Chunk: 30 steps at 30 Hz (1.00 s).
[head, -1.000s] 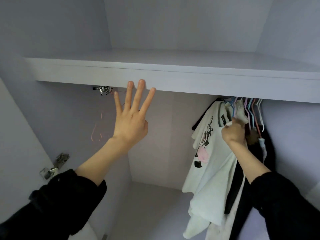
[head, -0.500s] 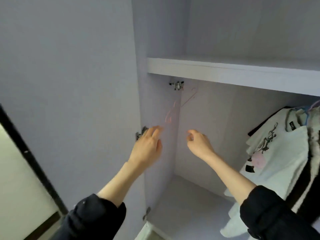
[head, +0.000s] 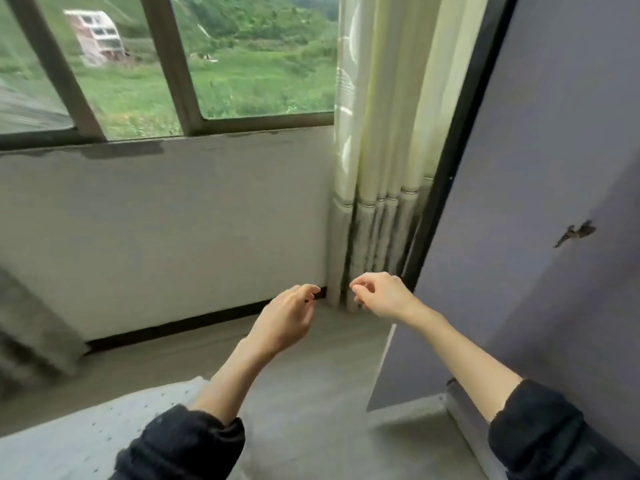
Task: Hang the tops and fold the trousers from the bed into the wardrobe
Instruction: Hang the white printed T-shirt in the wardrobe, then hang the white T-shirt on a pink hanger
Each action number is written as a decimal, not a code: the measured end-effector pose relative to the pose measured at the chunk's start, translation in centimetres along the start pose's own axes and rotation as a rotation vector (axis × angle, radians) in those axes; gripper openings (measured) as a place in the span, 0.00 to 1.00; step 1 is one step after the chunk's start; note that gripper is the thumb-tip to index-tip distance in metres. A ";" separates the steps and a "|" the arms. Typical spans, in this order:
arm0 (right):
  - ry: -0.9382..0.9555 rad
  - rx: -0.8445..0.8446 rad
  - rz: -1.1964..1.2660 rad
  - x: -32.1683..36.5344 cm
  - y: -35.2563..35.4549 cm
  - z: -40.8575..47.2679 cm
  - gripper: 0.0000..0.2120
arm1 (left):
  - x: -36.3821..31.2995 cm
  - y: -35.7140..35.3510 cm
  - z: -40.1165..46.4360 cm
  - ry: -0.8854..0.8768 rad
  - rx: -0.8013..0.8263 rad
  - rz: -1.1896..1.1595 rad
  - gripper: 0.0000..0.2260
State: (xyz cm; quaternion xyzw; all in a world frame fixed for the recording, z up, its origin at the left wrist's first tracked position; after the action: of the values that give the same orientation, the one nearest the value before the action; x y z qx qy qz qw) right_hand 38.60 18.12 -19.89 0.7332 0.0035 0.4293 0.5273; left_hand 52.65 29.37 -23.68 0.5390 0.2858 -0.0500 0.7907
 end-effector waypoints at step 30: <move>1.129 0.861 -0.002 53.2 -38.6 33.1 0.12 | 43.9 27.9 -0.8 1.299 -0.884 0.252 0.13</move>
State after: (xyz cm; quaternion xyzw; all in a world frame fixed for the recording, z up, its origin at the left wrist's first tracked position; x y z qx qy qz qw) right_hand 110.43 34.09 -19.08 0.5422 0.4463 0.7036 0.1087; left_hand 99.64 51.67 -23.15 0.1248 0.6200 0.4824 0.6061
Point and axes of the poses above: each hand's wrist, its own z-axis towards the middle knuckle, its own y-axis out of the back of the hand, x = y × z, the point moved 3 cm from there along z, towards the middle knuckle, and after that the axes turned 7 degrees about -x, right-handed, at the moved point
